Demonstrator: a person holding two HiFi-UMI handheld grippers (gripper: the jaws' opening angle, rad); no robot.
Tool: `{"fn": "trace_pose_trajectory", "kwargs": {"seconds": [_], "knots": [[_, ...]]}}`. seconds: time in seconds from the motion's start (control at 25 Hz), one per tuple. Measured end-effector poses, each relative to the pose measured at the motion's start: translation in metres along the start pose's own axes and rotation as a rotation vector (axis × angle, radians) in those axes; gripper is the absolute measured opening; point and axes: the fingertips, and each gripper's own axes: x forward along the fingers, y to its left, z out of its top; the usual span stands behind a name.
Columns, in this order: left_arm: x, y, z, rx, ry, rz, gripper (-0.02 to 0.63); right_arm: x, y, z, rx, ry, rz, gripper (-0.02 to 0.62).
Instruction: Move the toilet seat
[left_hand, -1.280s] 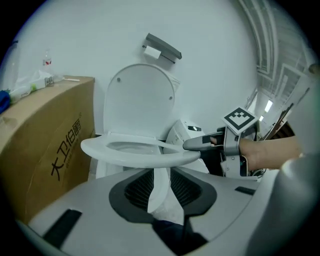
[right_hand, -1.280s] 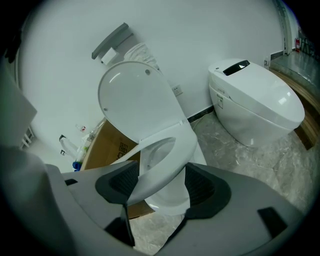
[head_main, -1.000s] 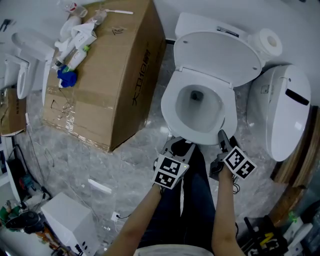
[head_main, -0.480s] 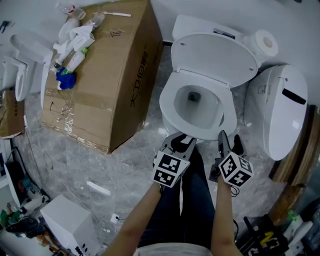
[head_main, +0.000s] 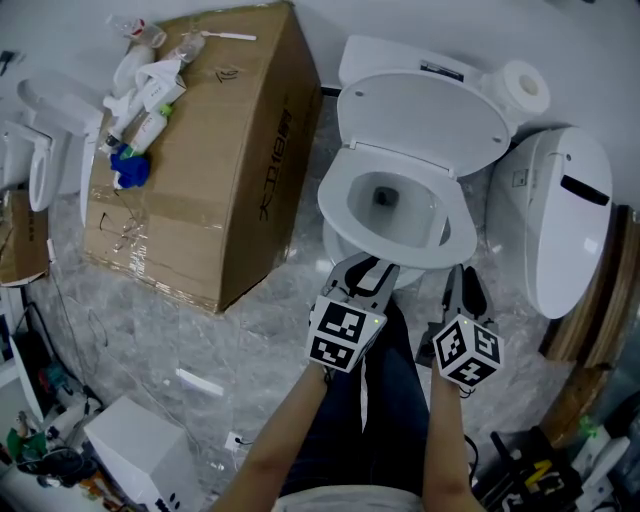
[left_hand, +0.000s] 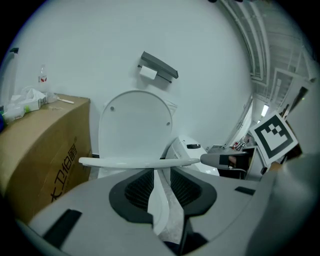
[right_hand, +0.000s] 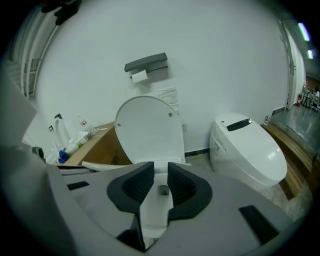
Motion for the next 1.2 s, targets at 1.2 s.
{"fn": "trace_pose_trajectory", "kwargs": {"seconds": [1.2], "knots": [[0.035,0.024,0.105,0.081,-0.13,0.032,0.1,0.038,0.03,0.085,-0.089,-0.155,0.05,0.017]]}}
